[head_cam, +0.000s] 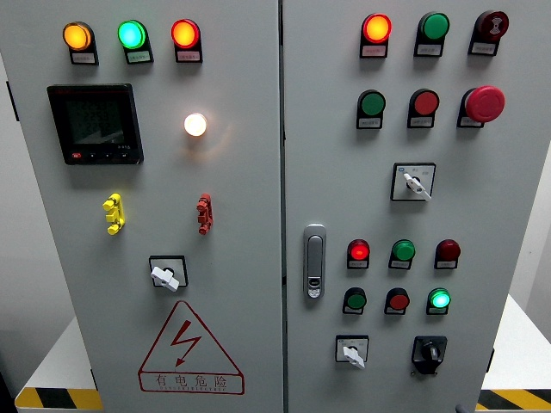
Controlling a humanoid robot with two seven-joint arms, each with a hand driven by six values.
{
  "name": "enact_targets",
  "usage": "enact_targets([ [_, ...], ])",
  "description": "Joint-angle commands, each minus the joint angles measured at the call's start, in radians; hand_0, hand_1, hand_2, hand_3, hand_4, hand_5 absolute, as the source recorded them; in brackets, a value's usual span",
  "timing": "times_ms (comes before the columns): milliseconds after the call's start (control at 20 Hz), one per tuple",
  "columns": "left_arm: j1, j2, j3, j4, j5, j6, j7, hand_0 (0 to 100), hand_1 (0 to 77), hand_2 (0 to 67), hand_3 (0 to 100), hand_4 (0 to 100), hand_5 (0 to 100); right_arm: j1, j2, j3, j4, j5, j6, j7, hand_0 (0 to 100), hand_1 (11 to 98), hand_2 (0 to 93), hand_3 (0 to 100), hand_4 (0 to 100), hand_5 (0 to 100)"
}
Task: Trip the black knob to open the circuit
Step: 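Release the knob and lower the right hand away from the cabinet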
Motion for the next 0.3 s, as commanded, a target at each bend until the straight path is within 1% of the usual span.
enact_targets([
  [0, 0.0, 0.0, 0.0, 0.0, 0.0, 0.0, 0.0, 0, 0.0, 19.5, 26, 10, 9, -0.005, -0.0005, 0.002, -0.002, 0.0, 0.0, 0.001, 100, 44.0, 2.9, 23, 14, 28],
  [50, -0.002, 0.0, 0.0, 0.0, 0.0, 0.0, 0.0, 0, 0.0, 19.5, 26, 10, 9, -0.005, -0.0005, 0.003, -0.002, 0.0, 0.0, 0.001, 100, 44.0, 2.9, 23, 14, 27],
  [150, 0.0, 0.0, 0.0, 0.0, 0.0, 0.0, 0.0, 0, 0.0, 19.4, 26, 10, 9, -0.004, -0.0005, 0.006, 0.0, 0.0, 0.0, 0.012, 100, 44.1, 2.9, 23, 14, 27],
  [250, -0.002, 0.0, 0.0, 0.0, 0.0, 0.0, 0.0, 0, 0.0, 19.4, 26, 10, 9, -0.004, -0.0005, 0.006, 0.001, 0.0, 0.0, 0.012, 100, 44.1, 2.9, 23, 14, 27],
])
